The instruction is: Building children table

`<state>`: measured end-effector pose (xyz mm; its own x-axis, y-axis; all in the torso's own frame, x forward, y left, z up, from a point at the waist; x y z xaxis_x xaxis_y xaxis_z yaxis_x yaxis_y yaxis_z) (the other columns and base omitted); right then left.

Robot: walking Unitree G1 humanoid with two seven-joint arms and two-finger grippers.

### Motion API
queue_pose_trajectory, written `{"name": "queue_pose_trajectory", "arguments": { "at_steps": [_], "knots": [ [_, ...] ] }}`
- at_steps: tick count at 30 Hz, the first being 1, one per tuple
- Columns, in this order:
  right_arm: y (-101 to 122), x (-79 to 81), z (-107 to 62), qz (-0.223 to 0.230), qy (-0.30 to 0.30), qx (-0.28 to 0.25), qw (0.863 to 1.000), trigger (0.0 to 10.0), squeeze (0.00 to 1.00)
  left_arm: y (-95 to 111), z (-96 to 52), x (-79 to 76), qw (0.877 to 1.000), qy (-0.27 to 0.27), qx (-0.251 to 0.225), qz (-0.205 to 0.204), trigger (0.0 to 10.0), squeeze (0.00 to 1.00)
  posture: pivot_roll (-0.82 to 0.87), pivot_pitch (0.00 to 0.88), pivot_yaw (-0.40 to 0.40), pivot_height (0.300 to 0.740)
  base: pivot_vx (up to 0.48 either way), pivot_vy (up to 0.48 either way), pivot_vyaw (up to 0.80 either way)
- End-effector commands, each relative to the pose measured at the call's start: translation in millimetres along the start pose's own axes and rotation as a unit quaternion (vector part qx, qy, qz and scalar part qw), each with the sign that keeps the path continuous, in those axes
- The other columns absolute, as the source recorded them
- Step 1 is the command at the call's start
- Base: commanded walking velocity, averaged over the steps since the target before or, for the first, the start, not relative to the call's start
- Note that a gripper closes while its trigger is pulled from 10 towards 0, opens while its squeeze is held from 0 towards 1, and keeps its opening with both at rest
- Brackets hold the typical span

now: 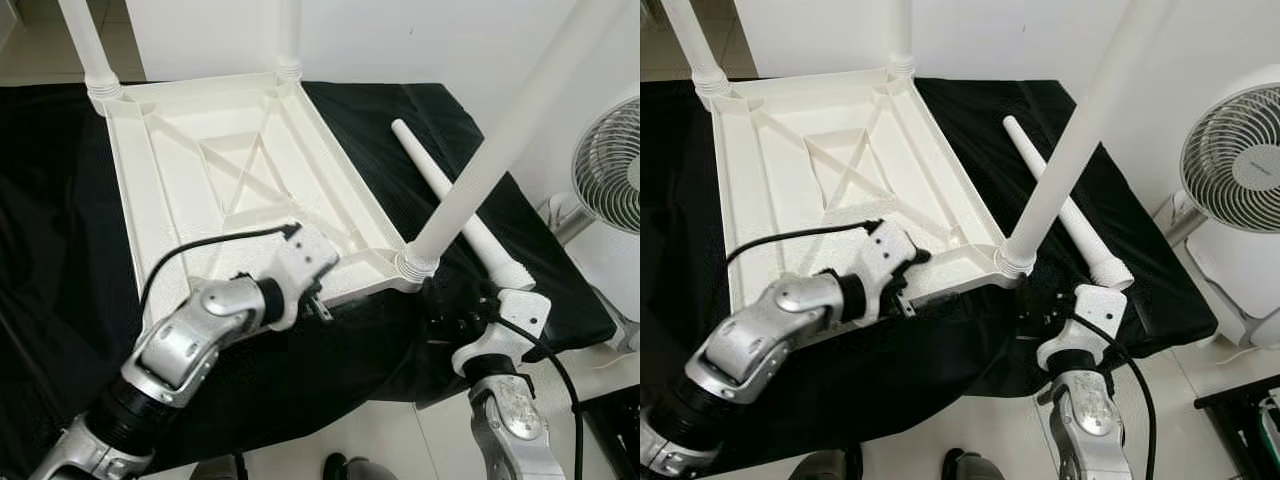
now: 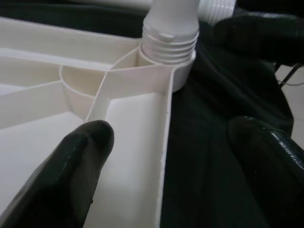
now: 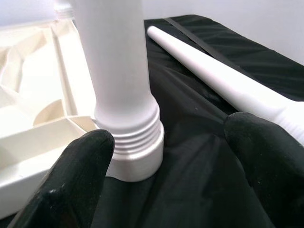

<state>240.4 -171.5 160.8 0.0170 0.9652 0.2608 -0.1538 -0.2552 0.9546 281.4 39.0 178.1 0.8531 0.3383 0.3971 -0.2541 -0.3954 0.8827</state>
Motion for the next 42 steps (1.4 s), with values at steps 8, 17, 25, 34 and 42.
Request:
{"name": "queue_pose_trajectory", "arguments": {
  "at_steps": [8,17,25,34,42],
  "knots": [
    [1.3,-5.7,-4.9,0.001,-0.015,0.003,1.0,10.0,0.0,-13.9,2.9,25.7,0.99,0.119,0.063,-0.051,10.0,0.0,0.03,0.197,-0.058,0.74,0.0,0.0,0.0],
    [-2.8,-8.2,-7.6,-0.004,-0.015,0.012,1.0,10.0,0.0,24.1,-11.2,34.3,0.992,0.122,-0.018,-0.037,10.0,0.0,0.03,0.19,-0.063,0.74,0.0,0.0,0.0],
    [-3.8,-7.9,-7.2,-0.006,-0.013,0.015,1.0,10.0,0.0,30.3,-12.9,31.7,0.991,0.124,-0.028,-0.043,10.0,0.0,0.02,0.18,-0.071,0.74,0.0,0.0,0.0],
    [-2.5,-5.3,-4.9,-0.006,-0.003,0.015,1.0,10.0,0.0,7.6,-4.8,35.3,0.986,0.148,0.058,-0.046,10.0,0.0,0.02,0.173,-0.076,0.74,0.0,0.0,0.0],
    [-0.5,-4.0,-5.0,-0.006,-0.002,0.012,1.0,10.0,0.0,-15.6,-6.3,38.9,0.972,0.169,0.149,-0.059,10.0,0.0,0.02,0.167,-0.07,0.74,0.0,0.0,0.0]
  ]
}}
Point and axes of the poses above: a point about 5 cm out from each wrist's last joint towards the gripper, its own z axis pointing out of the wrist towards the gripper, its own y axis along the axis of the wrist's last joint, x = y × z, the point moved 2 cm from there along z, pointing out of the wrist towards the gripper, and after that the axes turned 15 degrees about z, right-handed, at the moved point
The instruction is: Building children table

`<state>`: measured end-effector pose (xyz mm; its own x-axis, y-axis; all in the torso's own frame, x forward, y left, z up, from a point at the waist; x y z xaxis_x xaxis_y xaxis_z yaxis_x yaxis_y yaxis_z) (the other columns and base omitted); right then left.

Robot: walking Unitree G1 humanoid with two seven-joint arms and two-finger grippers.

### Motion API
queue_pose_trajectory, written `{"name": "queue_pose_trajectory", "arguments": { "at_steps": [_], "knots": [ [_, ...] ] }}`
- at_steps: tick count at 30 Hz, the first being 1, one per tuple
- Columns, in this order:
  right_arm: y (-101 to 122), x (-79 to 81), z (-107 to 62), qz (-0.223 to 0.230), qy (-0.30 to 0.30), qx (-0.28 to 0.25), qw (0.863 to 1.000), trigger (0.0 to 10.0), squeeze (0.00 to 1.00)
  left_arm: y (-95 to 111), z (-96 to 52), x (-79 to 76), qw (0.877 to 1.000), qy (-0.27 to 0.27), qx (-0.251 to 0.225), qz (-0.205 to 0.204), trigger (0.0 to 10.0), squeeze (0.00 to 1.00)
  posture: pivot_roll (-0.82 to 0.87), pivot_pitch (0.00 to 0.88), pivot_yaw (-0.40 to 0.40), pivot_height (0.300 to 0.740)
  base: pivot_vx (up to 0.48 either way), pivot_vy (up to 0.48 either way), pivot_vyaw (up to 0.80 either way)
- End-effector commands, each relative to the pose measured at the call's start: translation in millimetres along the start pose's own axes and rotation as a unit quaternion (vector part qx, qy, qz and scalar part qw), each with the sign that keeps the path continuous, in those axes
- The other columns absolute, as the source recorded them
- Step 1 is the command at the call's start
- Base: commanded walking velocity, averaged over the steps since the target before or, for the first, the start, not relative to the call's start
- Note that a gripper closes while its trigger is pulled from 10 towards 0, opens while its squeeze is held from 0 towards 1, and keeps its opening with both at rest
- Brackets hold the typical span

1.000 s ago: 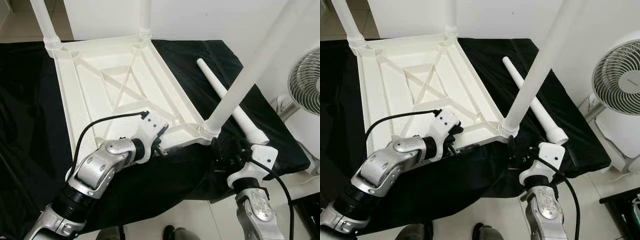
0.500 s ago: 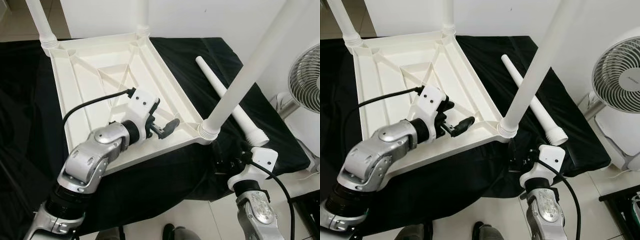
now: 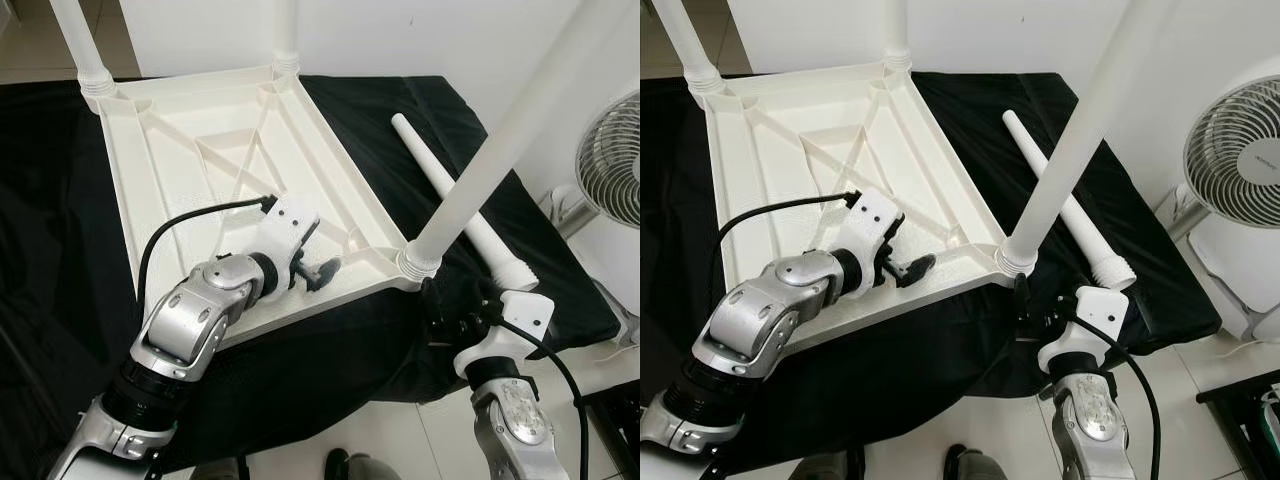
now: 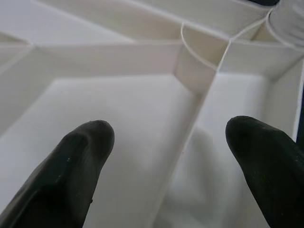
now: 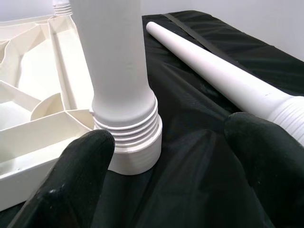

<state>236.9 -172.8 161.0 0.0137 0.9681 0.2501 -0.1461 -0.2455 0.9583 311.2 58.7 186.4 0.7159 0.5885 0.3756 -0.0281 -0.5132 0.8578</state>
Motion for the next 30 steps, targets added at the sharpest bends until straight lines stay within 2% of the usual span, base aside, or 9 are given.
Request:
{"name": "queue_pose_trajectory", "arguments": {
  "at_steps": [1,13,14,16,18,19,21,22,30],
  "knots": [
    [-1.6,-2.8,-1.7,-0.001,-0.004,0.008,1.0,10.0,0.0,-7.0,1.8,4.4,0.999,0.04,0.033,-0.002,10.0,0.0,0.02,0.167,-0.07,0.74,0.0,0.0,0.0],
    [-1.7,-2.6,-0.7,0.004,-0.013,0.006,1.0,10.0,0.0,-22.6,1.7,25.2,0.989,0.1,0.104,-0.03,9.7,0.0,0.03,0.182,-0.053,0.74,0.0,0.0,0.0],
    [-1.6,-2.5,-0.5,0.004,-0.014,0.006,1.0,10.0,0.0,-23.9,1.3,26.6,0.988,0.105,0.111,-0.033,6.4,0.0,0.03,0.185,-0.052,0.74,0.0,0.0,0.0],
    [-1.9,-2.3,-0.5,0.005,-0.016,0.006,1.0,10.0,0.0,-25.9,0.7,28.7,0.985,0.113,0.124,-0.031,5.1,0.0,0.04,0.189,-0.05,0.74,0.0,0.0,0.0],
    [-2.1,-2.3,-0.5,0.005,-0.016,0.006,1.0,10.0,0.0,-26.2,0.5,29.5,0.984,0.117,0.128,-0.027,5.1,0.0,0.04,0.189,-0.05,0.74,0.0,0.0,0.0],
    [-2.4,-2.0,-0.5,0.005,-0.016,0.006,1.0,10.0,0.0,-25.4,0.3,30.4,0.984,0.12,0.129,-0.025,2.4,0.0,0.04,0.189,-0.048,0.74,0.0,0.0,0.0],
    [-2.6,-1.7,-0.4,0.005,-0.016,0.006,1.0,10.0,0.0,-24.8,0.2,31.0,0.984,0.122,0.13,-0.024,2.4,0.0,0.04,0.189,-0.048,0.74,0.0,0.0,0.0],
    [-2.6,-1.6,-0.3,0.006,-0.016,0.006,1.0,10.0,0.0,-23.6,-0.3,31.5,0.983,0.124,0.13,-0.022,0.0,0.0,0.04,0.189,-0.048,0.74,0.0,0.0,0.0],
    [-2.4,-1.6,0.7,0.006,-0.018,0.004,1.0,10.0,0.0,-20.4,-1.4,31.0,0.981,0.136,0.137,-0.003,0.0,0.0,0.04,0.191,-0.047,0.74,0.0,0.0,0.0]
  ]
}}
Point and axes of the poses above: a point about 5 cm out from each wrist's last joint towards the gripper, its own z axis pointing out of the wrist towards the gripper, its own y axis along the axis of the wrist's last joint, x = y × z, the point moved 2 cm from there along z, pointing out of the wrist towards the gripper, and after that the axes turned 15 degrees about z, right-handed, at the moved point
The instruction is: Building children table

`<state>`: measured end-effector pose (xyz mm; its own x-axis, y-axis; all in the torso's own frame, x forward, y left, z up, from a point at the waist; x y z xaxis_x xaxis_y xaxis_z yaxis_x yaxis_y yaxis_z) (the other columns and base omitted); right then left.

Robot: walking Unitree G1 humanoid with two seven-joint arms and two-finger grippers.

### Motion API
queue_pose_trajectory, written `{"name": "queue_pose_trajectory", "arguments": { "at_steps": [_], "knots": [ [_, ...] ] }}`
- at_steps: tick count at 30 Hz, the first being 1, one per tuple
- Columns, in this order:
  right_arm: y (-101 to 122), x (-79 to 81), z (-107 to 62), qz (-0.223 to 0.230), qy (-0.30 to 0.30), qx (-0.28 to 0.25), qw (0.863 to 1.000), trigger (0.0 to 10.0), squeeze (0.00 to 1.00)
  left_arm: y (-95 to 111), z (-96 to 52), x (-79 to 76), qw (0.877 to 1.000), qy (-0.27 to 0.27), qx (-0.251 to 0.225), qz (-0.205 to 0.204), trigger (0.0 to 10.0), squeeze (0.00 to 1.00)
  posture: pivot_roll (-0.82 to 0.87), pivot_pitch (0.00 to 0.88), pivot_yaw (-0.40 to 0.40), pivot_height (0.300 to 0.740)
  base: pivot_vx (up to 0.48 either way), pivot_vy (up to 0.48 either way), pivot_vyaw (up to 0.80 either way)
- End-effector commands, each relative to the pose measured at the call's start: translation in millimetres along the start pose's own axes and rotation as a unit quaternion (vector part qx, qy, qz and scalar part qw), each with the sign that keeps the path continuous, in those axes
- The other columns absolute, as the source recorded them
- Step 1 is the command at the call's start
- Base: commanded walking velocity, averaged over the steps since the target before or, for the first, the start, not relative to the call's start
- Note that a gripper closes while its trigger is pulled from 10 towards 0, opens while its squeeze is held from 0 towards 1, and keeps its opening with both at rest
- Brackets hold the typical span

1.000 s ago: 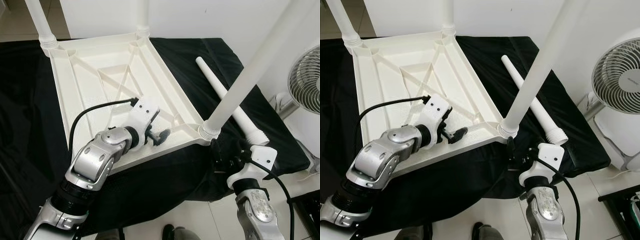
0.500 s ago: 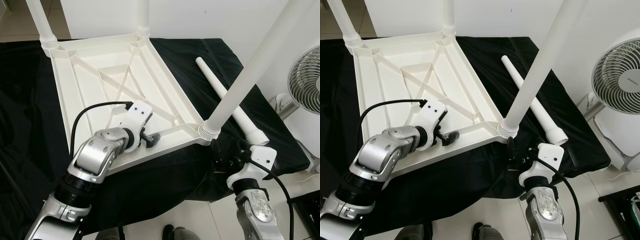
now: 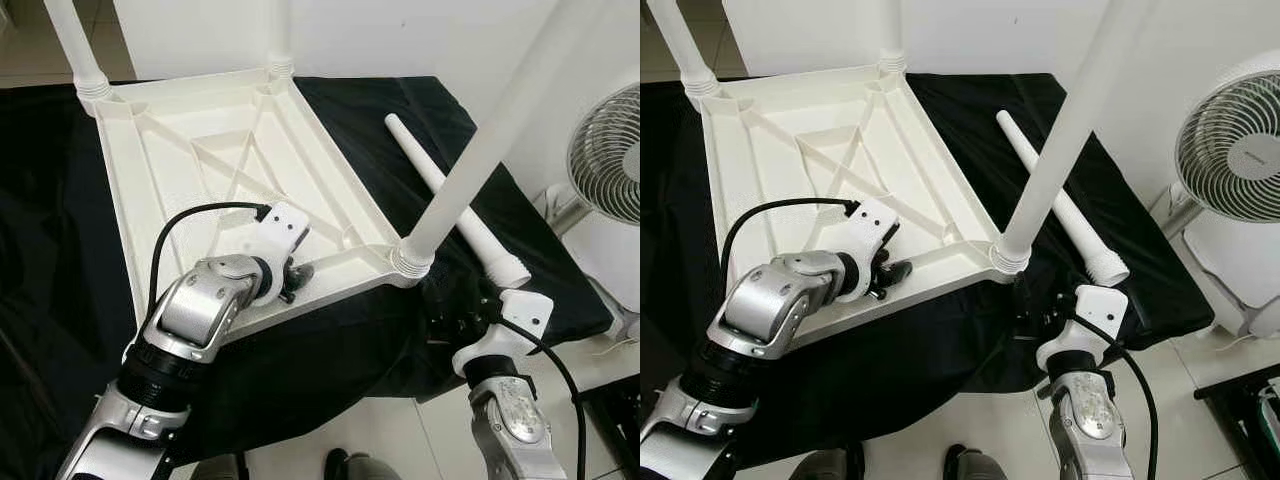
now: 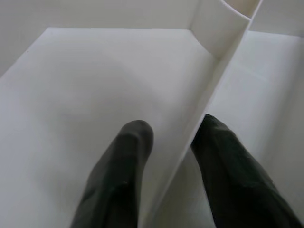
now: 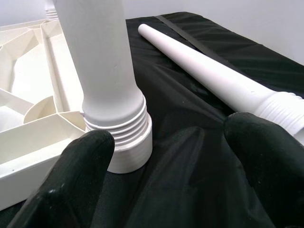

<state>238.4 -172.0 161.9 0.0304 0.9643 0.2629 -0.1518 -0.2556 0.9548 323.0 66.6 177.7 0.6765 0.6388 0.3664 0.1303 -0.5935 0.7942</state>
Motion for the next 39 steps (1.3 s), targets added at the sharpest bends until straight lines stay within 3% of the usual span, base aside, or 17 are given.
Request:
{"name": "queue_pose_trajectory", "arguments": {
  "at_steps": [1,20,39],
  "knots": [
    [-2.8,-2.7,-0.8,0.0,-0.009,0.007,1.0,10.0,0.0,-9.0,-5.0,21.8,0.993,0.112,0.043,0.007,0.0,0.0,0.04,0.191,-0.047,0.74,0.0,0.0,0.0],
    [-3.4,-3.1,-0.4,-0.002,-0.012,0.008,1.0,10.0,0.0,-5.6,-8.3,23.7,0.991,0.127,0.046,0.012,0.0,0.0,0.04,0.194,-0.048,0.74,0.0,0.0,0.0],
    [-1.7,-2.8,0.7,-0.002,-0.019,0.001,1.0,10.0,0.0,-5.7,-13.8,67.7,0.967,0.251,0.045,-0.007,0.0,0.0,0.03,0.192,-0.044,0.74,0.0,0.0,0.0]
  ]
}}
Point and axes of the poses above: a point about 5 cm out from each wrist's last joint towards the gripper, its own z axis pointing out of the wrist towards the gripper, its own y axis along the axis of the wrist's last joint, x = y × z, the point moved 2 cm from there along z, pointing out of the wrist towards the gripper, and after that the axes turned 15 degrees about z, right-handed, at the moved point
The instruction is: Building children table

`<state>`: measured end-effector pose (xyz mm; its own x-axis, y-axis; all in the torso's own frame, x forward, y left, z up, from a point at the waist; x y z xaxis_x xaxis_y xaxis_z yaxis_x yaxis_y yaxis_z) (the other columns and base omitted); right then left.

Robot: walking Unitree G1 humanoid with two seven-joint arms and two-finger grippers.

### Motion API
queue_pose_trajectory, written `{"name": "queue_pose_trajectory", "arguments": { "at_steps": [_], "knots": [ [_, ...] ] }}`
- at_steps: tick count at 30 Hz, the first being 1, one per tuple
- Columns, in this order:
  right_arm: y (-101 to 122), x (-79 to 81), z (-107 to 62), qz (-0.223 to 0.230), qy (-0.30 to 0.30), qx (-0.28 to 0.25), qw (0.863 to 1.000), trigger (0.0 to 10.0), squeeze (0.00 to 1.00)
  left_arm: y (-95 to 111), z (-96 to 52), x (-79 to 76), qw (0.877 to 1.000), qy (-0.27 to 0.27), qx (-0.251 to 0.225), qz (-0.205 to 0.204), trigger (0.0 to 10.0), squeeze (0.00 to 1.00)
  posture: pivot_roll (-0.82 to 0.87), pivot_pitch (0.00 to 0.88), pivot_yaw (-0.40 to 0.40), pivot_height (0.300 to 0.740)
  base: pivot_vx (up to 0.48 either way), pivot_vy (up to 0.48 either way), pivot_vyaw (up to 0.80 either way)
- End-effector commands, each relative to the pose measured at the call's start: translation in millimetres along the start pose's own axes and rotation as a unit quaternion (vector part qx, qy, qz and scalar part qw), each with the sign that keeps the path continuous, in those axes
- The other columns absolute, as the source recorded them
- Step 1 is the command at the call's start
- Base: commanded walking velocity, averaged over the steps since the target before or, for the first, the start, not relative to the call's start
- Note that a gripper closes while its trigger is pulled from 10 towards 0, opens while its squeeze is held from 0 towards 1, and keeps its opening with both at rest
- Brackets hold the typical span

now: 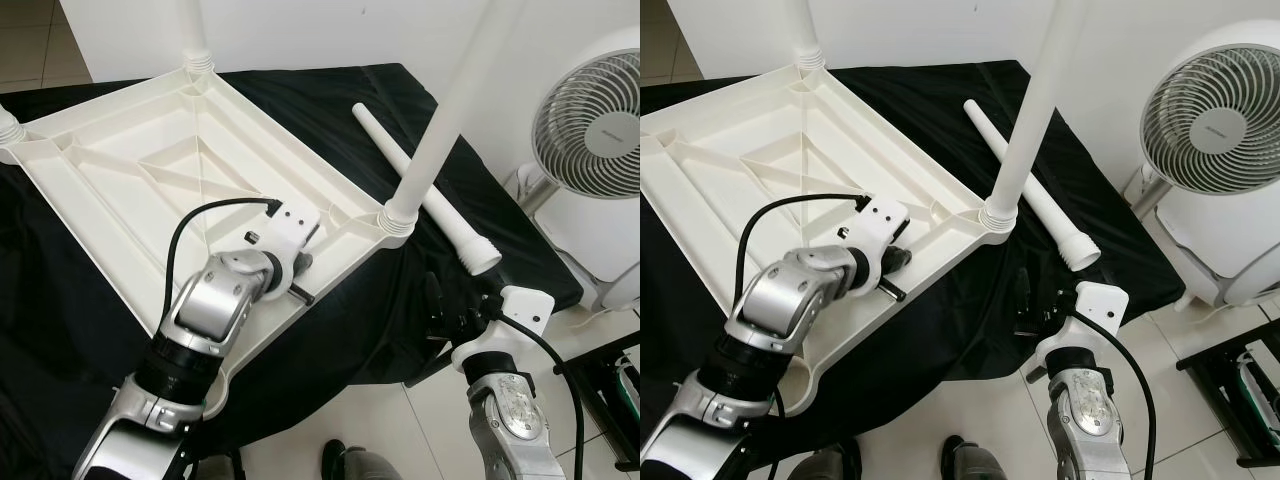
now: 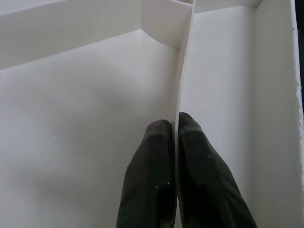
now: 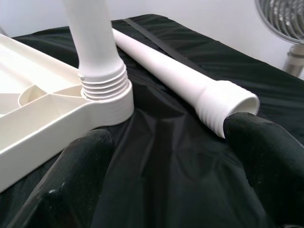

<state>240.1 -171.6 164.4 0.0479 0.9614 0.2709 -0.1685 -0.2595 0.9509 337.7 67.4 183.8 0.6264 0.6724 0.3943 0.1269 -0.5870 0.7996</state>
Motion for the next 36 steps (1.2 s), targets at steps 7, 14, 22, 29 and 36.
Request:
{"name": "queue_pose_trajectory", "arguments": {
  "at_steps": [7,14,22,29,36],
  "knots": [
    [-4.1,-3.6,-1.3,-0.007,-0.01,0.009,1.0,10.0,0.0,-7.7,-16.2,51.2,0.979,0.201,0.043,-0.004,10.0,0.0,0.03,0.192,-0.043,0.74,0.0,0.0,0.0],
    [-4.4,-3.7,-1.7,-0.009,-0.011,0.009,1.0,10.0,0.0,-0.1,-15.6,45.7,0.983,0.184,0.02,-0.001,10.0,1.0,0.03,0.189,-0.043,0.74,0.0,0.0,0.0],
    [-5.3,-4.2,-1.8,-0.01,-0.011,0.01,1.0,10.0,0.0,19.3,-19.8,36.8,0.989,0.136,-0.054,0.017,10.0,1.0,0.03,0.188,-0.042,0.74,0.0,0.0,0.0],
    [-7.0,-3.0,-2.1,-0.01,-0.009,0.011,1.0,10.0,0.0,44.5,-38.6,26.7,0.983,0.034,-0.183,-0.01,10.0,0.0,0.03,0.182,-0.038,0.74,0.0,0.0,0.0],
    [-7.7,-2.4,-1.1,-0.011,-0.006,0.012,1.0,10.0,0.0,60.6,-62.7,39.2,0.965,-0.004,-0.263,-0.018,10.0,0.0,0.04,0.181,-0.039,0.74,0.0,0.0,0.0]
  ]
}}
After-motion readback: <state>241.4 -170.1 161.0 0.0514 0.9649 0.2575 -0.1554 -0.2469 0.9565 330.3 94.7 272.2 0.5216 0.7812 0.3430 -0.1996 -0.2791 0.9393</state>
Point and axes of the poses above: a point about 5 cm out from each wrist's last joint towards the gripper, its own z axis pointing out of the wrist towards the gripper, its own y axis along the axis of the wrist's last joint, x = y × z, the point moved 2 cm from there along z, pointing out of the wrist towards the gripper, and after that the axes turned 15 degrees about z, right-handed, at the moved point
